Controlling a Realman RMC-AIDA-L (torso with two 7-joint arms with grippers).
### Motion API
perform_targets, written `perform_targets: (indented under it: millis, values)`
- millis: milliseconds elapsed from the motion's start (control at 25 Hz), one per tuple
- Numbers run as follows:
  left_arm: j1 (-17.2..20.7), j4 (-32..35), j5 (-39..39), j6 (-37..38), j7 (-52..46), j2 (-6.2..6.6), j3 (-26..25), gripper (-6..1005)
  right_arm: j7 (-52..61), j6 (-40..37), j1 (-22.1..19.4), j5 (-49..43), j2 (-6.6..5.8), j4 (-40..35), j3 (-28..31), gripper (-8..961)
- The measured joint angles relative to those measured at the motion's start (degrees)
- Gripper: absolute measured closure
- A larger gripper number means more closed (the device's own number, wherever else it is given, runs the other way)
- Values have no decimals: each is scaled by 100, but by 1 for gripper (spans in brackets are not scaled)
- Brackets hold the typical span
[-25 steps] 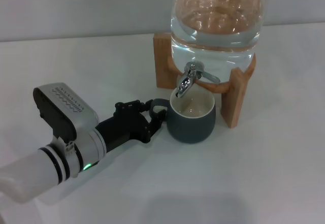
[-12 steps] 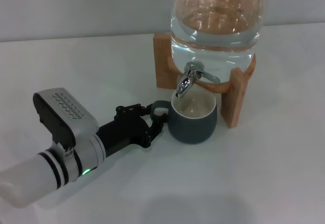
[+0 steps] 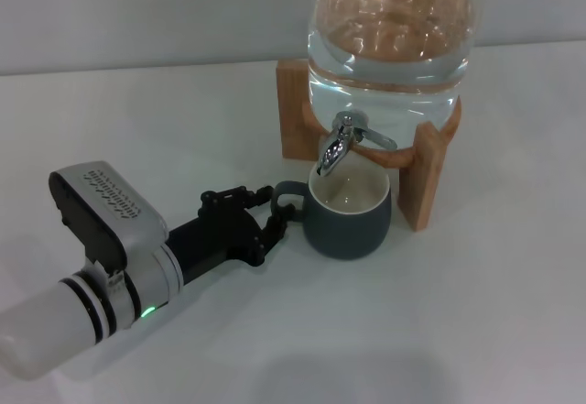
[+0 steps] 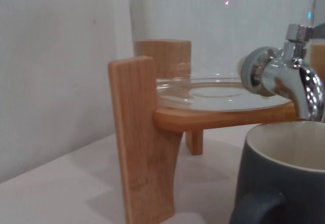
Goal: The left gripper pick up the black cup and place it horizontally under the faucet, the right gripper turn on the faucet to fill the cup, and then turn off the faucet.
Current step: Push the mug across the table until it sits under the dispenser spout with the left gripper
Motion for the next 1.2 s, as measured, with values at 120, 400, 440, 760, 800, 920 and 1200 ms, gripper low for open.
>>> perform_targets:
  millis: [120,400,440,760,800,920,1200]
  values:
    - [11,12,-30,10,2,2,-67,627,0,-19,0,0,-2,0,0,112]
    - [20,77,-15,28,5,2,-154,627,0,-35,0,1,-3,0,0,111]
    - [21,78,-11,23,5,2,-154,627,0,-36,0,2,-2,0,0,111]
    - [22,61,215,-12,48,2,-142,627,0,-82,0,9,5,0,0,111]
    - [28,65,230,-15,61,2,-143,627,0,-87,0,9,5,0,0,111]
    - [67,76,235,-21,117,-3,-145,627,0,-89,0,10,6,0,0,111]
    - [136,78,238,-242,252,-7,-146,627,0,-142,6,10,7,0,0,112]
